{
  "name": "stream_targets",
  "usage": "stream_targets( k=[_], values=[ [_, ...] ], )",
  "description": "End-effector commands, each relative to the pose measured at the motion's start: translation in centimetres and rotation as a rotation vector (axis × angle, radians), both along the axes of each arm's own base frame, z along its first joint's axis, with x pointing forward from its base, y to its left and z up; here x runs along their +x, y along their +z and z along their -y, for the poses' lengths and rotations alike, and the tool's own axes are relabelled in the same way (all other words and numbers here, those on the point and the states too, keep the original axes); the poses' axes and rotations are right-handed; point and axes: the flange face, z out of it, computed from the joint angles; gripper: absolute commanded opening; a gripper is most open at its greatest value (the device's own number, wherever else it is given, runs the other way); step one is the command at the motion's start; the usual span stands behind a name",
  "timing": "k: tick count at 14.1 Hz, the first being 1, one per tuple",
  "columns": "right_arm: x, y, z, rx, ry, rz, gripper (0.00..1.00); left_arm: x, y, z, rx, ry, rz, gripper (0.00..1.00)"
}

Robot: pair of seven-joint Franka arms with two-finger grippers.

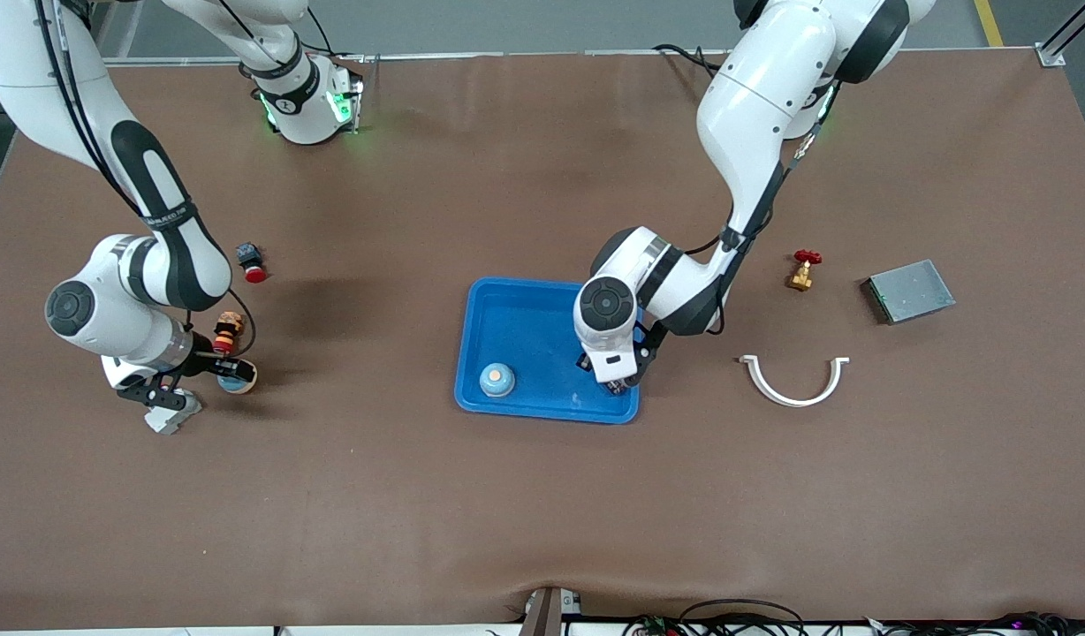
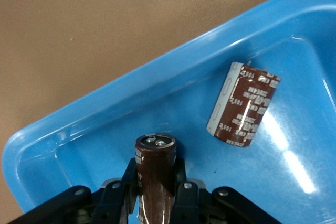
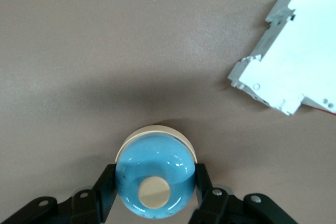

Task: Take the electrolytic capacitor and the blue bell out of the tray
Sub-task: 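Carry the bell with the right gripper while the left gripper grasps capacitor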

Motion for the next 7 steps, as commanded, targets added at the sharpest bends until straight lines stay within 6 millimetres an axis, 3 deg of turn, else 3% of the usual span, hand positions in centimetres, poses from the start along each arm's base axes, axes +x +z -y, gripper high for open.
stream_targets(
  k=[1,5,7],
  values=[
    [0.9,0.2,0.1,0.002,0.016,0.014,0.0,0.5,1.5,0.0,-0.01,0.012,0.015,0.0],
    [2.0,-0.4,0.5,-0.011,0.029,0.025,0.0,0.9,3.1,-0.2,-0.015,0.002,0.027,0.0],
    [2.4,-1.0,0.4,-0.014,0.03,0.04,0.0,1.7,5.6,-1.4,-0.009,0.006,0.022,0.0]
  ],
)
